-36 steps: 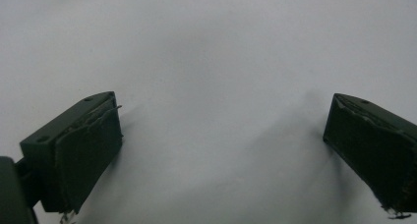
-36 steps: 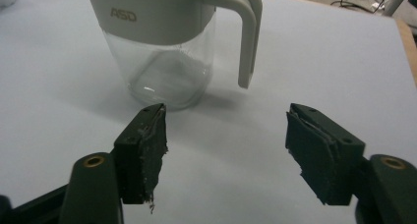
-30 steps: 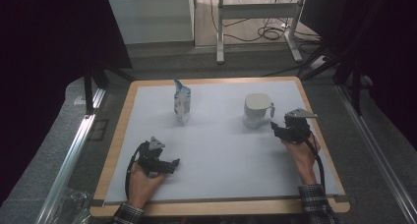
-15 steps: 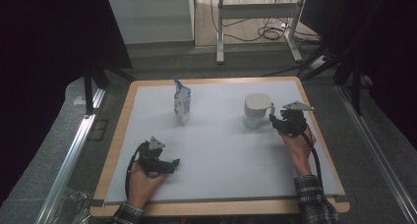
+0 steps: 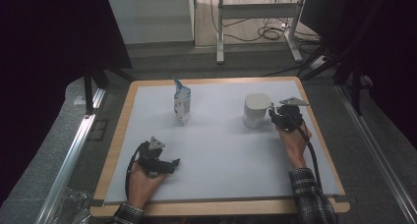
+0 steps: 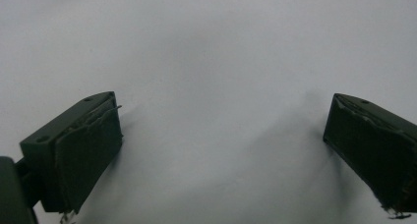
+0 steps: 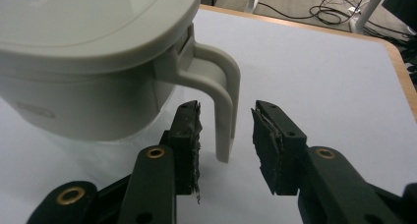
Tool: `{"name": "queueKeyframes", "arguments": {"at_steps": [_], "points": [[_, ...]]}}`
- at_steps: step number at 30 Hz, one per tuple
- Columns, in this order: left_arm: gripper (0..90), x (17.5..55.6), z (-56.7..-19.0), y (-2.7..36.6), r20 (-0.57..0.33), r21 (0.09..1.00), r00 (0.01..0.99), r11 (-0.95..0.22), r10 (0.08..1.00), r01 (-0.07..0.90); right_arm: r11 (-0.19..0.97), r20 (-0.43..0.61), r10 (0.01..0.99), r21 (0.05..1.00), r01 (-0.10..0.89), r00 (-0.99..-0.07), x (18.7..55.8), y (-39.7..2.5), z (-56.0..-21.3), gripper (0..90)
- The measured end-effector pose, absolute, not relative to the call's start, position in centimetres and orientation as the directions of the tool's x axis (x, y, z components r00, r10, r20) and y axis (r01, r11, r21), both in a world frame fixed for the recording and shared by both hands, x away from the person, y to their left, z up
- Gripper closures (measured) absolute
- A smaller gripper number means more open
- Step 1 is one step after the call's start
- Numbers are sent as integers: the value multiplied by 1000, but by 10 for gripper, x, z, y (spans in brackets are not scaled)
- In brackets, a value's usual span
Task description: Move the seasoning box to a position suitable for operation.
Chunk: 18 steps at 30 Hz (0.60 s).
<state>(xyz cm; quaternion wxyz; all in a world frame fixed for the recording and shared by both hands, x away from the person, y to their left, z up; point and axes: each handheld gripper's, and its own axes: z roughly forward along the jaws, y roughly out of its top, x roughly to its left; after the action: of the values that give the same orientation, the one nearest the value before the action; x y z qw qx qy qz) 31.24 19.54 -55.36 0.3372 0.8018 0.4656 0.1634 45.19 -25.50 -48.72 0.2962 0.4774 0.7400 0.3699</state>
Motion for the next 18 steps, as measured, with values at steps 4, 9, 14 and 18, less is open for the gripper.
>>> {"name": "queueKeyframes", "arguments": {"at_steps": [4, 9, 14, 18], "points": [[11, 312, -554, 195, -52, 693, 513, -339, 857, 636, 276, -95, 926, 831, 483, -364, 457, -251, -487, 625], [11, 312, -554, 195, -52, 693, 513, -338, 857, 637, 264, -89, 930, 837, 479, -357, 462, -248, -488, 632], [11, 312, -554, 195, -52, 693, 513, -339, 857, 637, 257, -92, 937, 836, 485, -338, 466, -248, -493, 668], [11, 312, -554, 195, -52, 693, 513, -338, 857, 637, 250, -84, 935, 846, 471, -346, 466, -247, -494, 719]]}}
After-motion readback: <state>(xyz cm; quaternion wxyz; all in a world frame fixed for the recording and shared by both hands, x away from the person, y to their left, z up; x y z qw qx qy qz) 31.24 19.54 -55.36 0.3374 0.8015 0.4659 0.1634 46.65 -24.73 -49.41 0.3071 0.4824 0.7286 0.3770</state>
